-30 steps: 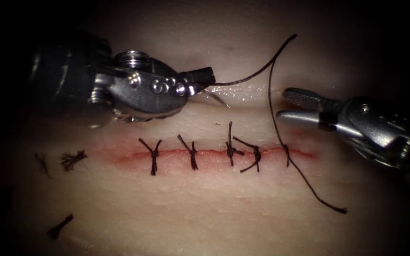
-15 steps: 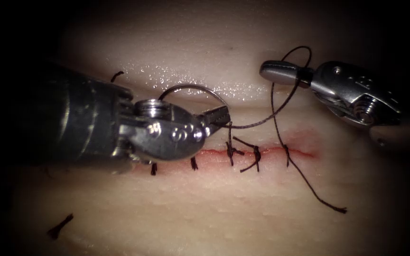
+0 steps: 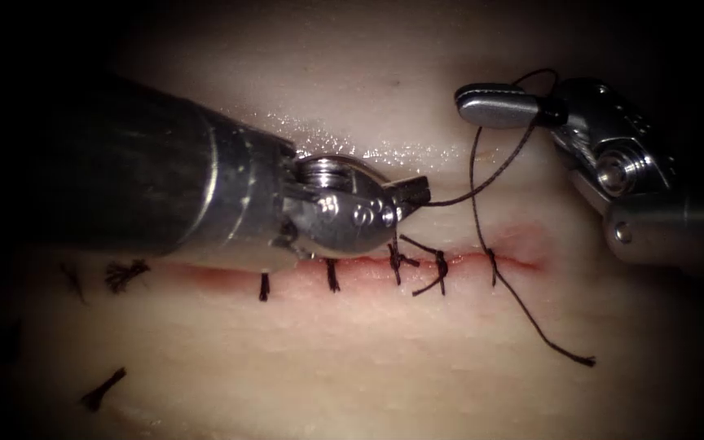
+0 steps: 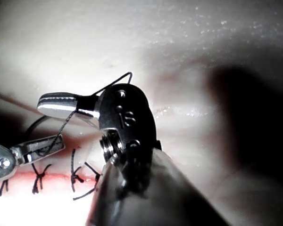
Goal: Wound Closure
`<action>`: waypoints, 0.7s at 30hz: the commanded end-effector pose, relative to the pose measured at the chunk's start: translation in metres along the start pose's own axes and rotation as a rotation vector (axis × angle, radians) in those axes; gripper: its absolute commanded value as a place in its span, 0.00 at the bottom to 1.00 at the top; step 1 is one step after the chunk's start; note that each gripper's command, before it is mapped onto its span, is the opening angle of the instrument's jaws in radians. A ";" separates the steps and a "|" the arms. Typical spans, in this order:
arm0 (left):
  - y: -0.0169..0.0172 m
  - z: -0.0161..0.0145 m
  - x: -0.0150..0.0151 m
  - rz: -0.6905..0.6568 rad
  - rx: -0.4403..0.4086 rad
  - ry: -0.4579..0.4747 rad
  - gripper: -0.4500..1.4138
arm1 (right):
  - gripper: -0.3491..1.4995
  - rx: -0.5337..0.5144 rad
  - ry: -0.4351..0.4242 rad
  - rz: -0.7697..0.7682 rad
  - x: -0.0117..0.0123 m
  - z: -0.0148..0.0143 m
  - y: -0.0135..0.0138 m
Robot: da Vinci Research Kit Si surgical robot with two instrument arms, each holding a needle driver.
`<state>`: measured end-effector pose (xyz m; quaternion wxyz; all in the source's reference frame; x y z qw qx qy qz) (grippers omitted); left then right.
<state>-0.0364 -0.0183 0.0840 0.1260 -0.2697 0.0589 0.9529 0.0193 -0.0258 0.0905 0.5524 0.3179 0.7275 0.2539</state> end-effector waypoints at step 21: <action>-0.0007 0.0069 0.0009 -0.005 0.005 -0.058 0.00 | 0.00 0.271 -0.187 -0.117 0.0027 0.0033 -0.0036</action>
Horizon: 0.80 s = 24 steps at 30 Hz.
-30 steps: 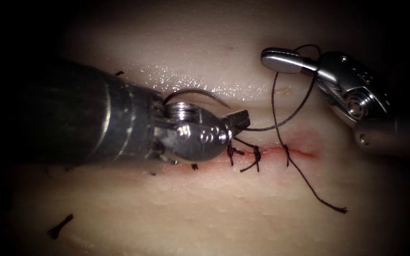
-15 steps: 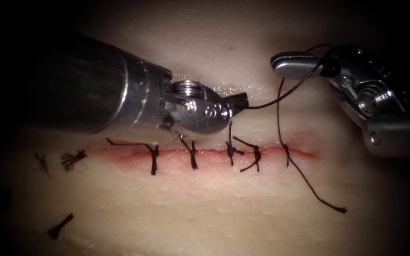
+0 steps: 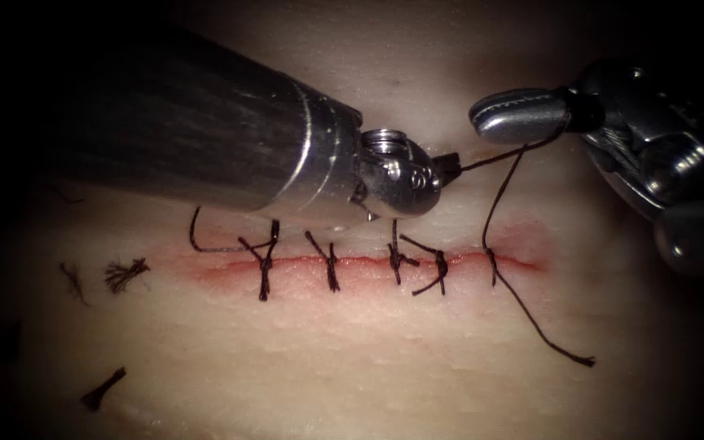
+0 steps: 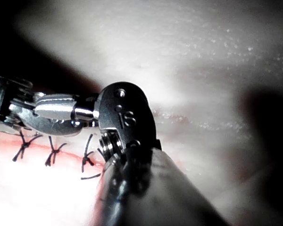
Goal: Wound Closure
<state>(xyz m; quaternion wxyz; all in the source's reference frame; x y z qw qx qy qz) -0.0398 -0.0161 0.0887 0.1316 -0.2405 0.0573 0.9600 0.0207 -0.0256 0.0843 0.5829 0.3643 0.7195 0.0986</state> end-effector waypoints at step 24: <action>0.0000 0.0005 -0.0006 0.008 -0.011 0.004 0.00 | 0.32 0.479 -0.945 -0.281 -0.0095 0.0001 -0.0025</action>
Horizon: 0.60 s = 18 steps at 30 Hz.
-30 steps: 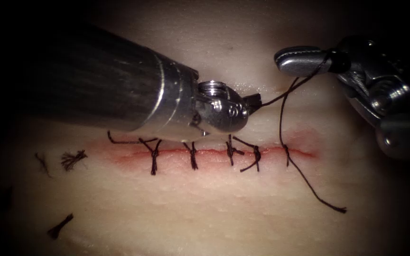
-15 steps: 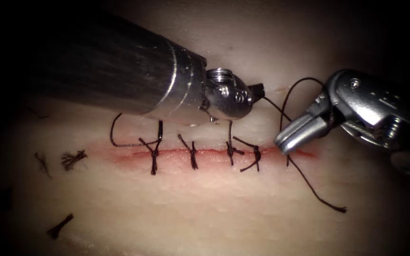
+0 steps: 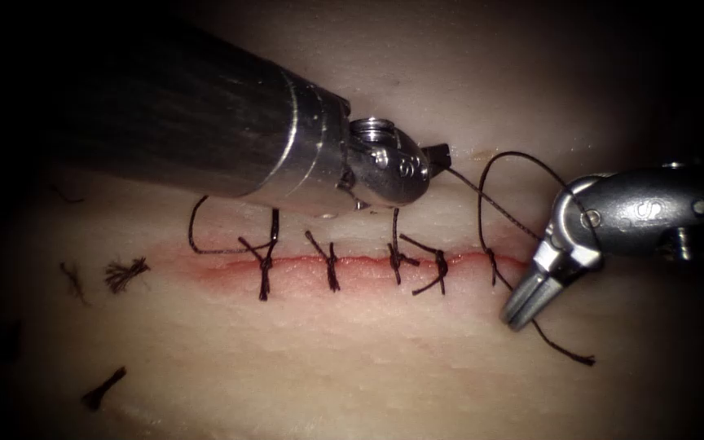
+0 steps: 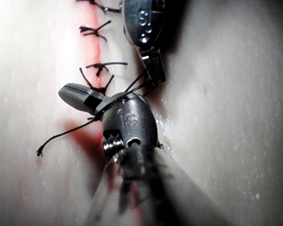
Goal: Wound Closure
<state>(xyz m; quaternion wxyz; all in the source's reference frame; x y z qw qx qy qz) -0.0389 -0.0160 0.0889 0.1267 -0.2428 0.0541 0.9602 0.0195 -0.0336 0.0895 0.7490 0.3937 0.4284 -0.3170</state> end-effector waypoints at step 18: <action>0.0006 0.0009 -0.0011 0.003 -0.017 -0.004 0.00 | 0.55 0.077 -0.228 -0.042 -0.0026 0.0018 -0.0024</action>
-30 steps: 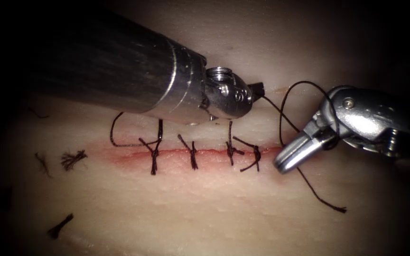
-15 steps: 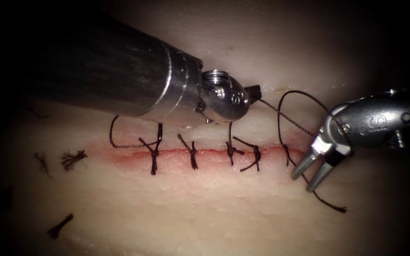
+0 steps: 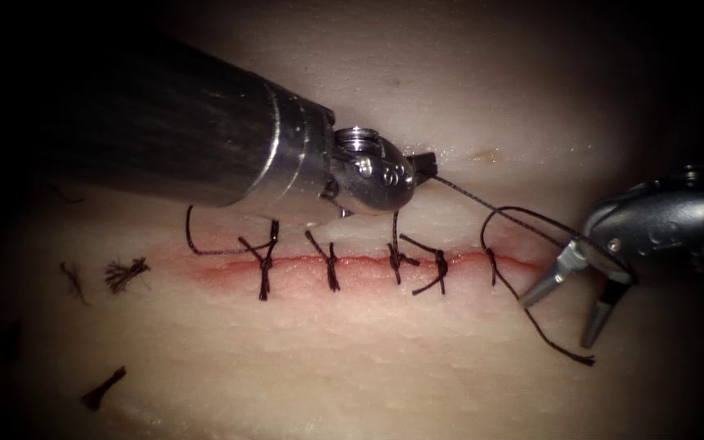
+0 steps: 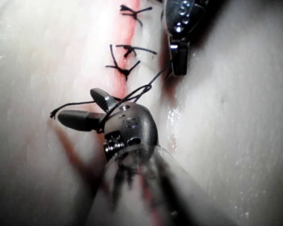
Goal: Wound Closure
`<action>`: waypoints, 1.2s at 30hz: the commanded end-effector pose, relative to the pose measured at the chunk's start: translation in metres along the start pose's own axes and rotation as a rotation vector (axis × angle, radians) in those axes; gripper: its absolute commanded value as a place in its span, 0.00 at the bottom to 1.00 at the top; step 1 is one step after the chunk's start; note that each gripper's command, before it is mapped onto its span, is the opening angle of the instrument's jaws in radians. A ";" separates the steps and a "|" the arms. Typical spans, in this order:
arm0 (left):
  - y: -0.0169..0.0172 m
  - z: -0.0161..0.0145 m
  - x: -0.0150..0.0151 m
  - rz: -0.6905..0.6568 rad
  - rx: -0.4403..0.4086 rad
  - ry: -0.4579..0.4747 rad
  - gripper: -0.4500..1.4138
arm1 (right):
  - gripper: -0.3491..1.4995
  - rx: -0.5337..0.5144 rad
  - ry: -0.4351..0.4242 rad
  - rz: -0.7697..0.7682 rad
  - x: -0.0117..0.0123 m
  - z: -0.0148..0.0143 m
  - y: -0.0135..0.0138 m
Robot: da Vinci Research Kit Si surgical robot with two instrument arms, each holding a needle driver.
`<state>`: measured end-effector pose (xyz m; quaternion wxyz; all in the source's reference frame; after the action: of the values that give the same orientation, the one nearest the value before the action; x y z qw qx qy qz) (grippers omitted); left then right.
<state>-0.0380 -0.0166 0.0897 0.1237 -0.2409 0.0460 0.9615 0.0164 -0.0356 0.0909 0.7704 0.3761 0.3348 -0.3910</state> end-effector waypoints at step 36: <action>0.0008 0.0001 0.0004 0.002 -0.015 -0.001 0.00 | 0.00 0.011 0.118 0.002 0.0011 0.0034 0.0021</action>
<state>-0.0379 -0.0170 0.0891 0.1210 -0.2407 0.0387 0.9622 0.0186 -0.0384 0.0917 0.7462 0.4046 0.3741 -0.3735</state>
